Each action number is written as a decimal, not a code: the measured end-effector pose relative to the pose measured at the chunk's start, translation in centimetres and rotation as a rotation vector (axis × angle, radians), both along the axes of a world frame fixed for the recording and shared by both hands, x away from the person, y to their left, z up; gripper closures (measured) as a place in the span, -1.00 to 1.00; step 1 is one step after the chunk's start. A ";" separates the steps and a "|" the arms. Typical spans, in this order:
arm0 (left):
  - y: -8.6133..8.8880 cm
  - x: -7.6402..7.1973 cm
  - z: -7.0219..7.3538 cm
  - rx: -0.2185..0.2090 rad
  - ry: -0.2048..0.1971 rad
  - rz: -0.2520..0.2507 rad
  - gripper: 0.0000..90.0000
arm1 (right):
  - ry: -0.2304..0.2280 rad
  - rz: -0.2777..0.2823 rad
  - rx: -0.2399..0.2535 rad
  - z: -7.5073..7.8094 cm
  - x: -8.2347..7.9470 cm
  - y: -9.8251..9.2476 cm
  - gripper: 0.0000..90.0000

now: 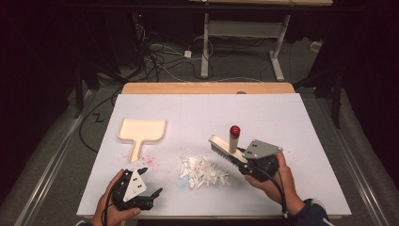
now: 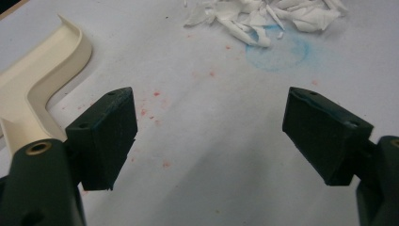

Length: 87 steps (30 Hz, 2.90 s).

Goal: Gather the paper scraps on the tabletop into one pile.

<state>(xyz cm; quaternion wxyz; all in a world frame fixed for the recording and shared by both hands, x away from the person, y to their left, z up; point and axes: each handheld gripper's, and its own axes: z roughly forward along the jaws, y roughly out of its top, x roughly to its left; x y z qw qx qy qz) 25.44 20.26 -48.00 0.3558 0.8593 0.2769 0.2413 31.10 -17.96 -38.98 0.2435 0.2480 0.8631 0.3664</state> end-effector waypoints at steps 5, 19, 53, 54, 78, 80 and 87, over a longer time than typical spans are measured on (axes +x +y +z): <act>-0.1 0.0 0.0 0.005 0.001 -0.002 -0.61 | 0.040 0.045 -0.016 0.6 -1.4 -3.5 0.51; -0.5 0.3 -0.1 0.012 0.007 -0.017 -0.61 | 0.189 0.187 -0.079 -1.8 -4.4 -5.0 0.51; 1.0 0.2 0.4 -0.030 -0.026 0.056 -0.62 | 0.102 0.364 0.145 -1.2 -4.0 4.2 0.51; 1.1 0.2 0.4 -0.034 -0.023 0.059 -0.62 | 0.125 0.382 0.144 -1.7 -3.8 4.8 0.51; 0.3 0.3 -0.2 -0.013 0.007 0.008 -0.62 | 0.115 0.360 0.072 -2.6 0.7 5.8 0.51; 0.3 0.3 -0.2 -0.011 0.010 0.008 -0.62 | 0.105 0.356 0.085 -1.9 0.3 5.0 0.51; 0.3 0.1 -0.1 -0.011 0.016 0.009 -0.62 | 0.054 0.316 0.092 1.2 -1.5 0.4 0.51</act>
